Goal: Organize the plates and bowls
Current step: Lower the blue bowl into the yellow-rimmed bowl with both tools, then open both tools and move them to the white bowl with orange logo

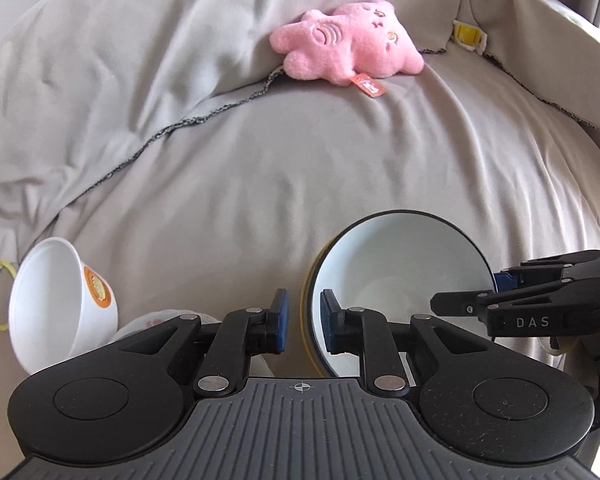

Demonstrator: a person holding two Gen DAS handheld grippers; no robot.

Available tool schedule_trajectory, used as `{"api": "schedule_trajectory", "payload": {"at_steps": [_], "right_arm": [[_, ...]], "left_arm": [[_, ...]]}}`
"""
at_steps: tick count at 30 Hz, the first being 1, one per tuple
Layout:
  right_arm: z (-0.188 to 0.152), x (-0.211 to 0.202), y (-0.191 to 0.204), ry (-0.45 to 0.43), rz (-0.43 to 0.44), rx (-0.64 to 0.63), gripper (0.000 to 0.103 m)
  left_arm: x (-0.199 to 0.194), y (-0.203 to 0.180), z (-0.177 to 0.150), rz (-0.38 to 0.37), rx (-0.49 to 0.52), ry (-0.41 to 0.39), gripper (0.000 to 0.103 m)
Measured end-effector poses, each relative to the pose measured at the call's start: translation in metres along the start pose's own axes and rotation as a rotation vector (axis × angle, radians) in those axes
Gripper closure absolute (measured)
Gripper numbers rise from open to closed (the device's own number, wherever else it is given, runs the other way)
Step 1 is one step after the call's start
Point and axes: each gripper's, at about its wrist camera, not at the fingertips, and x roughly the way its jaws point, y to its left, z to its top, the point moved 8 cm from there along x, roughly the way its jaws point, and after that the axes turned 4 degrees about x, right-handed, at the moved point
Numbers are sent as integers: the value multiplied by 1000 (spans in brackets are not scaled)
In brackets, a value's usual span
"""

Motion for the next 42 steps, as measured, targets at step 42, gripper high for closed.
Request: {"api": "schedule_trajectory", "payload": {"at_steps": [42], "right_arm": [[28,12,31,-48,-93,-13,59]], "left_arm": [[30,42,-13,-179,-294,-58,71]]}}
